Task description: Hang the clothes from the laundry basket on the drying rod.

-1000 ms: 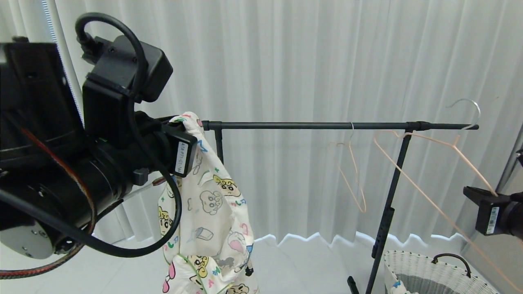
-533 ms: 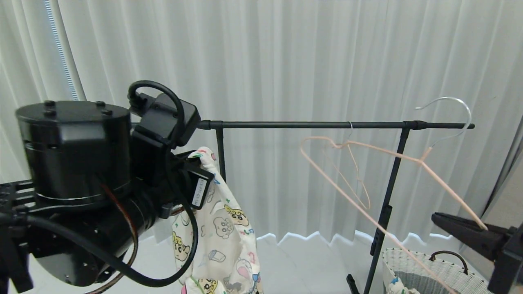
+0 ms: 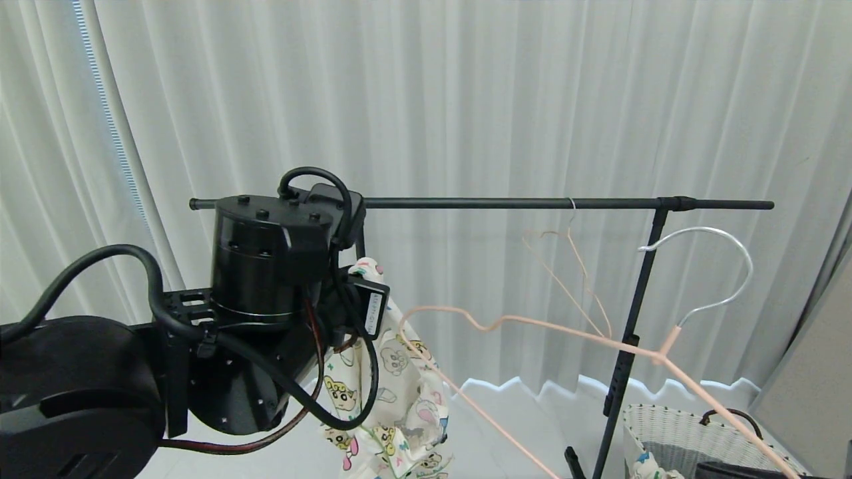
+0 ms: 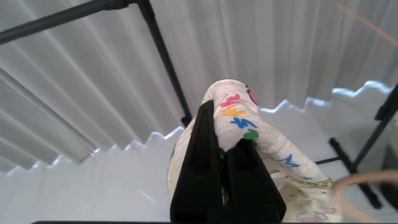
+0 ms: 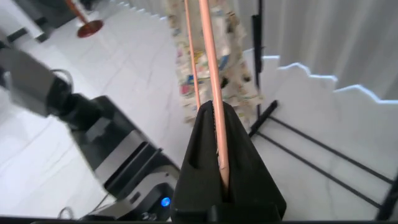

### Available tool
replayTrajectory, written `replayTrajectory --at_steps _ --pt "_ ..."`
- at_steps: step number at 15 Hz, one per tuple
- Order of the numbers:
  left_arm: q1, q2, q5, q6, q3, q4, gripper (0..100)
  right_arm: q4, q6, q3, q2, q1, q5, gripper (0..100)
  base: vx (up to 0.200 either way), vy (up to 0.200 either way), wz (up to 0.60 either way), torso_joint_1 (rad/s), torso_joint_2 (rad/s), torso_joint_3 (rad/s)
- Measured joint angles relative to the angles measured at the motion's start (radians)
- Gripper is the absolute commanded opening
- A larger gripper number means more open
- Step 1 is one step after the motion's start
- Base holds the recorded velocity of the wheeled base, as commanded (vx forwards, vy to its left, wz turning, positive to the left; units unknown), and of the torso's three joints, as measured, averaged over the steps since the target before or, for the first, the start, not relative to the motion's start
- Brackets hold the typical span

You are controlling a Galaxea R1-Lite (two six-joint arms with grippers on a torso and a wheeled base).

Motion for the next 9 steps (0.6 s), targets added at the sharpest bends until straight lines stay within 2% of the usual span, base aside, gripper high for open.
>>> replayTrajectory --at_steps 2,5,9 --pt "-0.016 0.006 -0.001 -0.029 -0.014 -0.001 0 -0.009 0.003 -0.001 0.026 0.005 0.03 0 0.0 0.0 0.0 0.0 0.0 0.0" --pt "-0.037 0.008 -0.001 -0.042 -0.019 0.0 0 -0.025 0.004 -0.006 0.058 0.007 0.032 0 0.0 0.0 0.0 0.0 0.0 0.0" --pt "-0.068 0.0 0.0 -0.043 -0.019 0.0 0 -0.13 0.003 -0.012 0.12 0.003 0.027 0 0.0 0.0 0.0 0.0 0.0 0.0"
